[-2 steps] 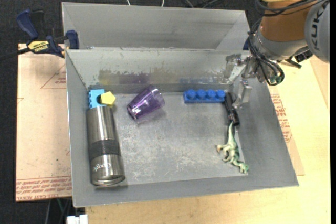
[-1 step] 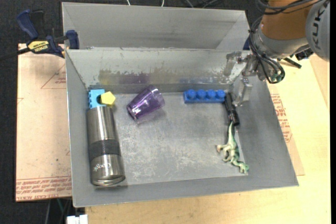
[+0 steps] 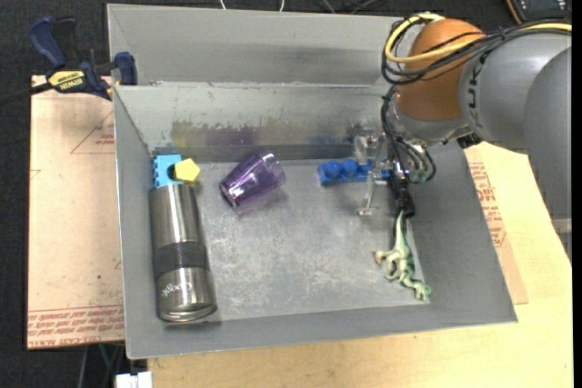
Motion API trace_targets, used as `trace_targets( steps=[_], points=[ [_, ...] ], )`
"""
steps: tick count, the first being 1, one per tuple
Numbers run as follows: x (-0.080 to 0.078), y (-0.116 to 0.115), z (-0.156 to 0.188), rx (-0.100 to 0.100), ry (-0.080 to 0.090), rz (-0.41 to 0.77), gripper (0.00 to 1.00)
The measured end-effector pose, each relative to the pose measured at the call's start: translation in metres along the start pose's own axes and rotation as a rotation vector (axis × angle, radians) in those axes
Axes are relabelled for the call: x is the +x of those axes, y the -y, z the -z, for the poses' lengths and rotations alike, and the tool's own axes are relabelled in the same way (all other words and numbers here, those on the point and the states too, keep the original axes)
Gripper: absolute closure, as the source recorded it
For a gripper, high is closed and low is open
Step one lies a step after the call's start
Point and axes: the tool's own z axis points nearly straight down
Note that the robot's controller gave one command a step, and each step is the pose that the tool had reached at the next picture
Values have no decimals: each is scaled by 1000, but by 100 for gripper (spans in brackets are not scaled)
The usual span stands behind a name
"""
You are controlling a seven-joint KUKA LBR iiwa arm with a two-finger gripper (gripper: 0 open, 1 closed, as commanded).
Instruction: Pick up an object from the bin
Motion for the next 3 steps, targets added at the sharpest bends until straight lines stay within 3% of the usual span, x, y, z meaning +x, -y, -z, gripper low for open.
trace_targets(
  steps=[1, 2, 3],
  points=[
    [5, -13, 69, 3, 13, 117, 0],
    [9, -1, 26, 0, -1, -9, 0],
    [5, 11, -3, 3, 14, 20, 0]
  ],
)
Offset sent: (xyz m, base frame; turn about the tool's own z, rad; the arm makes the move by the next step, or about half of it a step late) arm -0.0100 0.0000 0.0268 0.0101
